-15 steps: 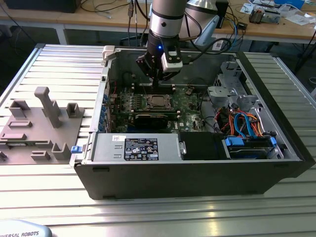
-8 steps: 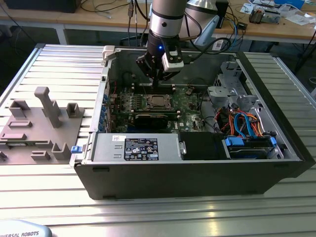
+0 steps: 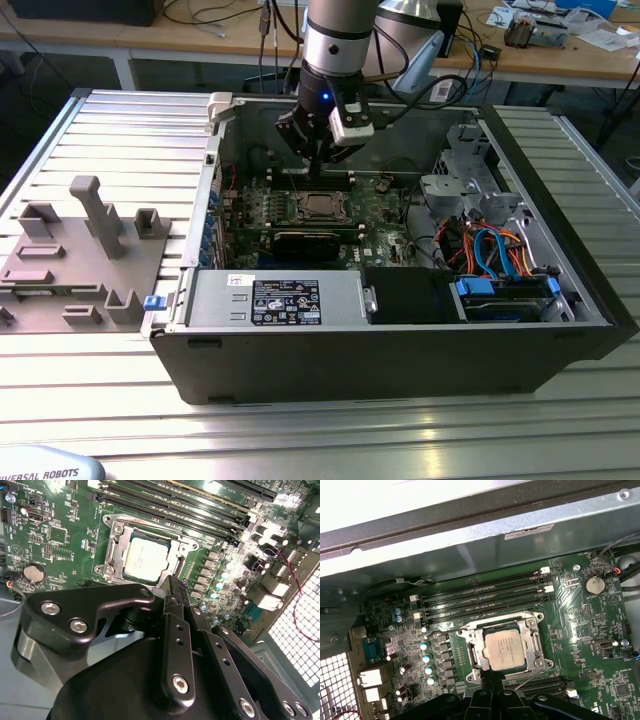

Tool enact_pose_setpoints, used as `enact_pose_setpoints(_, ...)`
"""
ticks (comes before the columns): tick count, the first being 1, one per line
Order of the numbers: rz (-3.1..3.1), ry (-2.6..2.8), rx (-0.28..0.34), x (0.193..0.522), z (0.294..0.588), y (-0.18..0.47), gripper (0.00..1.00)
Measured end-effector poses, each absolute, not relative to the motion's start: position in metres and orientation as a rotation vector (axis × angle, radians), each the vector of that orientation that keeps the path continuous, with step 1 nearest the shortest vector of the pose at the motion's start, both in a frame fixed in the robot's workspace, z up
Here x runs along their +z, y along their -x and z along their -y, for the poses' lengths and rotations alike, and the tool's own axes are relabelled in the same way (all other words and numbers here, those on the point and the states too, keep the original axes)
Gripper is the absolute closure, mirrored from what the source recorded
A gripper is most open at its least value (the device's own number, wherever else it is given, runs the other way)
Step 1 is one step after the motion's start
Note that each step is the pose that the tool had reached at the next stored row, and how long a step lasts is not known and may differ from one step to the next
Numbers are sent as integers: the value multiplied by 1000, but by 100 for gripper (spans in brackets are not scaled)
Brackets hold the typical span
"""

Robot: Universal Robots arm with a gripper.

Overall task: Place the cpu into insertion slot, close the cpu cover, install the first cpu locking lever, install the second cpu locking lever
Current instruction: 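Install the first cpu locking lever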

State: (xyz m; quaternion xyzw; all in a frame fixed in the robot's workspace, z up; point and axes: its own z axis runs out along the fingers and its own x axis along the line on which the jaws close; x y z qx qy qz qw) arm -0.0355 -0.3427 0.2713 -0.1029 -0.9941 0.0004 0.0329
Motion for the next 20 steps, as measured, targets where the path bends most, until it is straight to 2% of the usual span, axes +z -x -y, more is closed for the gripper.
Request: enact_pose_setpoints(20, 3066, 248, 4, 271, 343, 36, 89)
